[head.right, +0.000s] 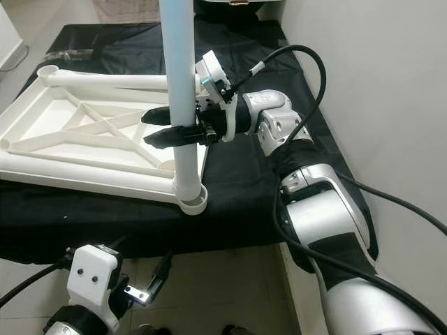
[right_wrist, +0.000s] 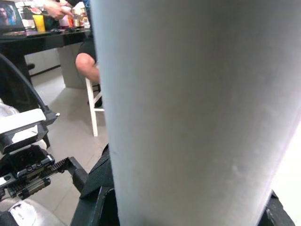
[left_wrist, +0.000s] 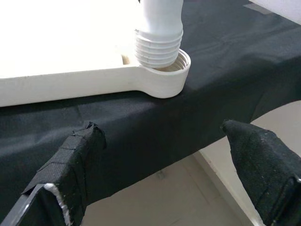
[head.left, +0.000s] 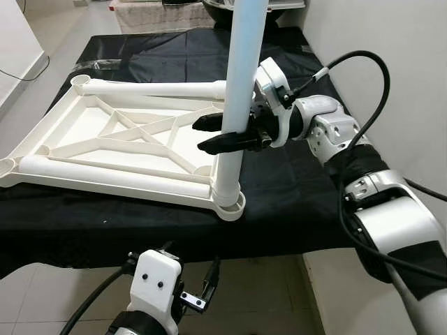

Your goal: Building children table

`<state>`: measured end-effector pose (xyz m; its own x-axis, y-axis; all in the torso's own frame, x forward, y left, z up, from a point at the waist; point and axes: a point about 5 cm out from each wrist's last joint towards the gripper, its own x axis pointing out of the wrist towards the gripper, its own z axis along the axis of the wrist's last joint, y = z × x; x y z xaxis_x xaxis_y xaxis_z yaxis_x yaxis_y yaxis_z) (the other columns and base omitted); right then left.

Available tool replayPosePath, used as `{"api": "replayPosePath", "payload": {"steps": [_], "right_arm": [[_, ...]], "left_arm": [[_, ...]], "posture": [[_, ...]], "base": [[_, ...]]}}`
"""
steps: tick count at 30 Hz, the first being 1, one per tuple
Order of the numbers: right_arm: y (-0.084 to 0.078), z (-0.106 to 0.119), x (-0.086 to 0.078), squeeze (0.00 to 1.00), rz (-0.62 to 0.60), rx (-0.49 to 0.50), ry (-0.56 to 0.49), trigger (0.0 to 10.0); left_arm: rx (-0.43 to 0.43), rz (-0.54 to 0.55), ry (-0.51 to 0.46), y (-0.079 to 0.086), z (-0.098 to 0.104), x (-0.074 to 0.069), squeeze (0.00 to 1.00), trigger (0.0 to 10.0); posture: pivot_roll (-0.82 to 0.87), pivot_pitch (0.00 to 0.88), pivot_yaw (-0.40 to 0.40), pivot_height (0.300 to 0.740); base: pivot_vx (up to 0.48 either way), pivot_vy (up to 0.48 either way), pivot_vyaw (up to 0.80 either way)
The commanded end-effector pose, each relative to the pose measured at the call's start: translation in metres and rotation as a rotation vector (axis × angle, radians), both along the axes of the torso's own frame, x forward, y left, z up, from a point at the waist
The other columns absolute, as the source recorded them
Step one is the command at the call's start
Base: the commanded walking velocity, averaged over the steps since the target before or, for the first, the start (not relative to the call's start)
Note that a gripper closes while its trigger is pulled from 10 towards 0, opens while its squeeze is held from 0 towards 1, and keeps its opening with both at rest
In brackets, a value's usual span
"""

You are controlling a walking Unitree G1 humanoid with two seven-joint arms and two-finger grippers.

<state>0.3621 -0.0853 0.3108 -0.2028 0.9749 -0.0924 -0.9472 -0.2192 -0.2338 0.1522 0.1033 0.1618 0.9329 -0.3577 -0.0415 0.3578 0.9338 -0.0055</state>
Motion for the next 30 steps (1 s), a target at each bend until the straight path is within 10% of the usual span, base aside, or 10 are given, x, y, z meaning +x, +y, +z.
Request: {"api": "replayPosePath", "payload": {"steps": [1,30], "right_arm": [[-0.001,-0.023,0.003,0.0,-0.02,-0.091,0.06,10.0],[-0.013,-0.016,-0.008,0.0,0.052,-0.07,0.101,10.0]], "left_arm": [[0.015,0.012,0.025,0.001,-0.006,-0.001,0.0,10.0],[0.023,0.01,0.027,0.0,-0.01,-0.001,0.0,10.0]], "posture": [[0.13,0.223,-0.026,0.74],[0.12,0.204,-0.022,0.74]], "base": [[0.0,0.0,0.0],[0.0,0.0,0.0]]}}
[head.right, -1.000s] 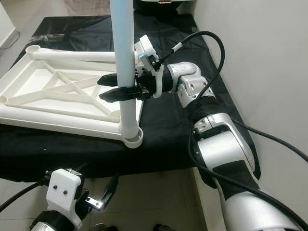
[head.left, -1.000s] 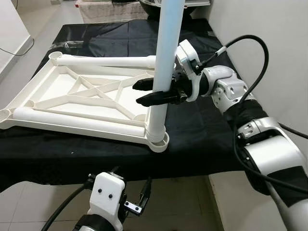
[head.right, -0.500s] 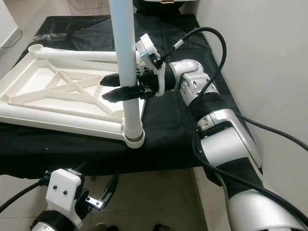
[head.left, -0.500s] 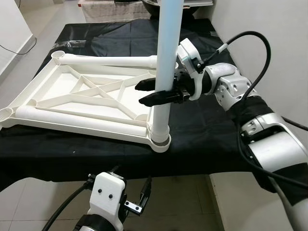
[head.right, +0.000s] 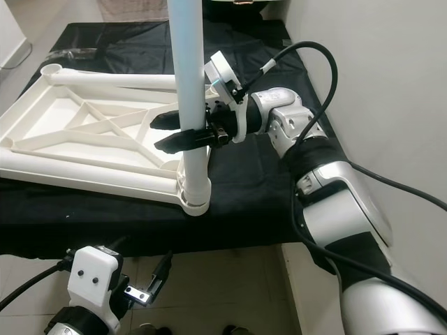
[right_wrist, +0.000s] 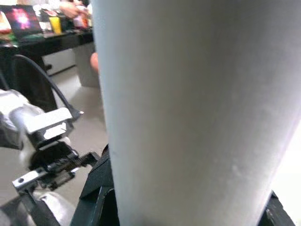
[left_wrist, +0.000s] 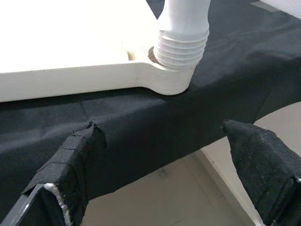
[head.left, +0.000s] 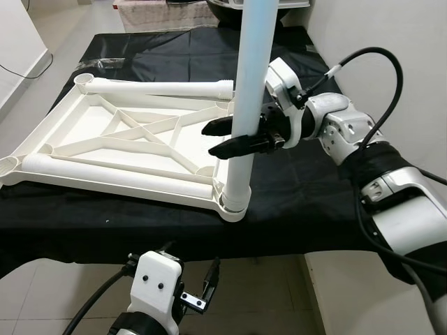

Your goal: Building children table

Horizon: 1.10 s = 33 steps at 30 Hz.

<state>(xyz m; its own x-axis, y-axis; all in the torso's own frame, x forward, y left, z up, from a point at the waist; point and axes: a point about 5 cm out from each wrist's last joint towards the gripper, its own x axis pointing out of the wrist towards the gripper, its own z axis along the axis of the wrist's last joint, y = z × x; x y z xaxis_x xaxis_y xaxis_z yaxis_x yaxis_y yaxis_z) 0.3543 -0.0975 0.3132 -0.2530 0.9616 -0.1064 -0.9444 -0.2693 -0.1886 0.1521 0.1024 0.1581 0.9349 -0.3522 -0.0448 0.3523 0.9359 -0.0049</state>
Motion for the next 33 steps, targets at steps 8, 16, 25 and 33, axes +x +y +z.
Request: {"api": "replayPosePath", "payload": {"steps": [8,16,25,33], "right_arm": [[0.004,-0.019,-0.002,0.0,0.032,-0.048,0.062,10.0],[0.007,-0.019,0.003,0.0,0.004,-0.04,0.037,10.0],[0.008,-0.011,0.007,0.0,-0.016,-0.018,-0.003,10.0],[0.006,-0.015,0.008,0.0,-0.026,-0.04,0.005,10.0]], "left_arm": [[0.016,0.009,0.031,0.001,-0.007,-0.002,0.0,10.0],[0.014,0.012,0.026,0.001,-0.006,-0.002,0.0,10.0],[0.014,0.014,0.026,0.001,-0.006,-0.002,0.0,10.0],[0.014,0.013,0.024,0.0,-0.006,-0.002,0.0,10.0]], "posture": [[0.13,0.208,-0.021,0.74],[0.13,0.216,-0.025,0.74],[0.13,0.216,-0.025,0.74],[0.13,0.222,-0.028,0.74]], "base": [[0.0,0.0,0.0],[0.0,0.0,0.0],[0.0,0.0,0.0],[0.0,0.0,0.0]]}}
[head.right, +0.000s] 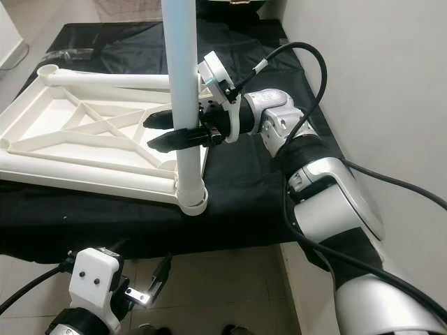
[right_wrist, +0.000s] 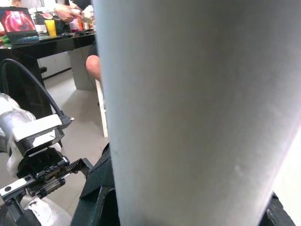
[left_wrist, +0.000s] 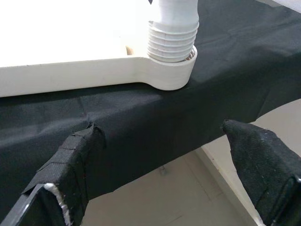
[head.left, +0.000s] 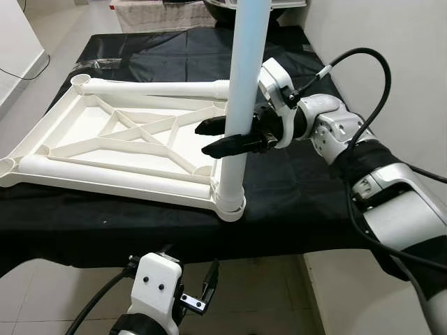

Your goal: Building children table

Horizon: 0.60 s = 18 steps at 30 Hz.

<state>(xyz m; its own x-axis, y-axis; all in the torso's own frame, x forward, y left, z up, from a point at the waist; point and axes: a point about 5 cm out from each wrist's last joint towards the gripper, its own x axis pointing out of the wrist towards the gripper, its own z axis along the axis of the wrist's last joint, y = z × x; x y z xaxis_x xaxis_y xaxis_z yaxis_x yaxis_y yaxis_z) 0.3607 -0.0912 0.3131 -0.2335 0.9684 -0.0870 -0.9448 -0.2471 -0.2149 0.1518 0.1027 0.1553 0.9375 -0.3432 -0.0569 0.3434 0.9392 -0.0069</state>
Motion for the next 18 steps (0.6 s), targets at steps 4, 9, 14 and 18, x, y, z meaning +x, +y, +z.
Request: {"api": "replayPosePath", "payload": {"steps": [4,9,14,18], "right_arm": [[-0.0016,-0.0169,0.0016,0.0,-0.015,-0.08,0.025,10.0],[-0.0023,-0.0208,0.0012,0.0,-0.014,-0.121,0.015,10.0],[-0.0044,-0.0234,0.0028,0.0,-0.03,-0.159,0.001,10.0],[-0.0042,-0.0225,0.002,0.0,-0.023,-0.158,0.004,10.0]], "left_arm": [[0.014,0.006,0.013,0.0004,-0.0034,-0.002,0.0,10.0],[0.016,0.007,0.012,0.0005,-0.0035,-0.0019,0.0,10.0],[0.016,0.007,0.009,-0.0001,-0.0034,-0.0014,0.0,10.0],[0.018,0.007,0.008,-0.0002,-0.0036,-0.0014,0.0,10.0]], "posture": [[0.13,0.222,-0.028,0.74],[0.13,0.222,-0.028,0.74],[0.13,0.222,-0.028,0.74],[0.13,0.222,-0.028,0.74]], "base": [[0.0,0.0,0.0],[0.0,0.0,0.0],[0.0,0.0,0.0],[0.0,0.0,0.0]]}}
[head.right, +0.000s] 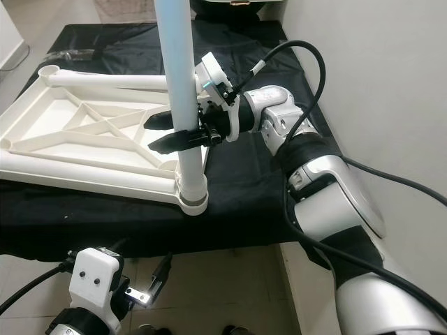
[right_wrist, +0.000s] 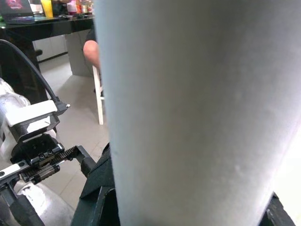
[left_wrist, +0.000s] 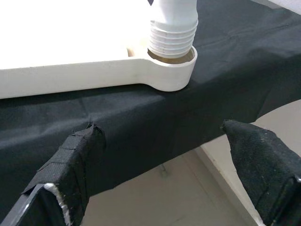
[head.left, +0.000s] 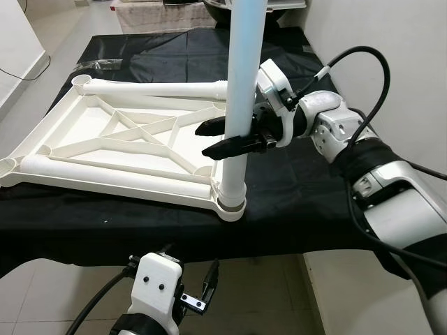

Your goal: Building children table

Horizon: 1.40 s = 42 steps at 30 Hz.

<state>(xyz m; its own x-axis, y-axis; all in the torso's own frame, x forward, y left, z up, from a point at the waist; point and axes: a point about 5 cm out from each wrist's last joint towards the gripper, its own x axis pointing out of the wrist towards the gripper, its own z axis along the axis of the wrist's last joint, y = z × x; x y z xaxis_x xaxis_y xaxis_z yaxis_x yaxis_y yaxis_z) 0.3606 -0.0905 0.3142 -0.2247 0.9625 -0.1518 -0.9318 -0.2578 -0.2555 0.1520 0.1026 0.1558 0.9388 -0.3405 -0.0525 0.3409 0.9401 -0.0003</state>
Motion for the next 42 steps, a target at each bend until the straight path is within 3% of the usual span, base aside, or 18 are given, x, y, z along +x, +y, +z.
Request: {"api": "replayPosePath", "payload": {"steps": [1,21,28,35,42], "right_arm": [[-0.005,-0.024,0.002,0.0,-0.026,-0.104,0.061,10.0],[0.0,-0.018,-0.007,0.0,0.049,-0.035,0.106,10.0],[0.0,-0.025,-0.006,0.0,0.042,-0.076,0.098,10.0],[0.006,-0.024,0.001,0.0,0.014,0.035,0.15,10.0],[0.003,-0.034,-0.001,0.0,0.014,0.031,0.191,10.0]], "left_arm": [[0.013,0.005,0.014,0.0,-0.004,-0.002,0.0,10.0],[0.02,0.008,0.017,0.001,-0.005,-0.001,0.0,10.0],[0.017,0.008,0.015,0.0,-0.005,-0.001,0.0,10.0],[0.015,0.01,0.01,0.0,-0.005,0.0,0.0,10.0],[0.019,0.015,0.007,0.0,-0.005,-0.001,0.0,10.0]], "posture": [[0.13,0.222,-0.028,0.74],[0.12,0.229,-0.029,0.74],[0.12,0.229,-0.029,0.74],[0.12,0.22,-0.029,0.74],[0.12,0.209,-0.033,0.74]], "base": [[0.0,0.0,0.0],[0.0,0.0,0.0],[0.0,0.0,0.0],[0.0,0.0,0.0],[0.0,0.0,0.0]]}}
